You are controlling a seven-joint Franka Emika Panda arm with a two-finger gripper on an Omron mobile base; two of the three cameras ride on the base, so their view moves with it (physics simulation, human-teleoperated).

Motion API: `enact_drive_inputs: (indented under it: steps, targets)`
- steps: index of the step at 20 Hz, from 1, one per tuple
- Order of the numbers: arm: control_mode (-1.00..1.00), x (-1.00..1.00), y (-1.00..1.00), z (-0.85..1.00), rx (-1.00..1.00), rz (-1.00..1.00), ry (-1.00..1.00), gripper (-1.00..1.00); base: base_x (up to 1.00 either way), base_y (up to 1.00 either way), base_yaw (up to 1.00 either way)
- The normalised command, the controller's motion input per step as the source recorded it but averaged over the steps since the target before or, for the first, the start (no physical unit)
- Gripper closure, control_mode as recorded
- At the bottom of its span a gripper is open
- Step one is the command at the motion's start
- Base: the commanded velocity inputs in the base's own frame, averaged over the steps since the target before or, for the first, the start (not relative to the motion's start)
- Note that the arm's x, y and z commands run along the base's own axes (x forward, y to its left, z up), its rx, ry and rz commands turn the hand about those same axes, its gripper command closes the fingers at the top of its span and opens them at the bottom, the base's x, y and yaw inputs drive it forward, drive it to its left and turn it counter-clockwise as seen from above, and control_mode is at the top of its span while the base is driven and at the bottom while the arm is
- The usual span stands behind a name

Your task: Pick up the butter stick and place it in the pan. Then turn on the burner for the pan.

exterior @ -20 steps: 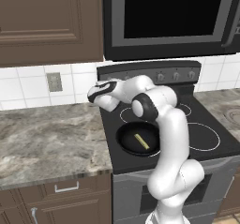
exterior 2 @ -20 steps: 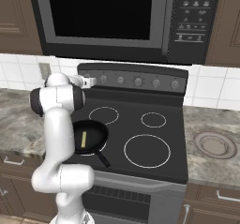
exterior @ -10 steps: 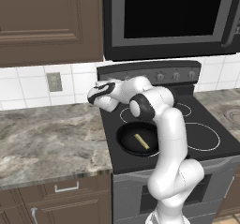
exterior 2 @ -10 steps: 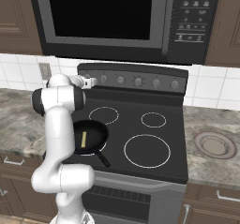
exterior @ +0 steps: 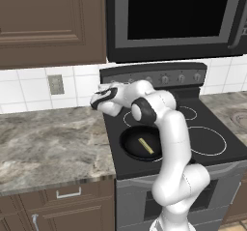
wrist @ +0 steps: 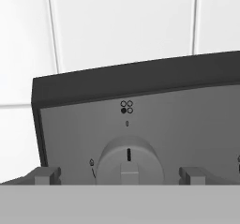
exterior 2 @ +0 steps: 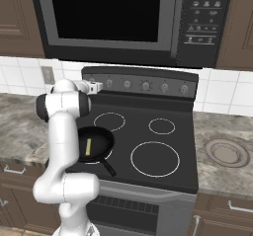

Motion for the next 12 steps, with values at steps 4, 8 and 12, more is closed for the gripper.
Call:
enact_drive_inputs:
  steps: [4, 8, 12]
  targets:
    - [-1.0, 0.03, -0.06, -0.11, 0.0, 0.0, -0.03, -1.0, 0.0, 0.0, 0.0]
    - [-1.0, 0.03, -0.09, -0.05, 0.0, 0.0, -0.03, -1.0, 0.0, 0.0, 0.0]
    - [-1.0, 0.05, -0.09, 0.0, 0.0, 0.0, -0.02, -1.0, 0.0, 0.0, 0.0]
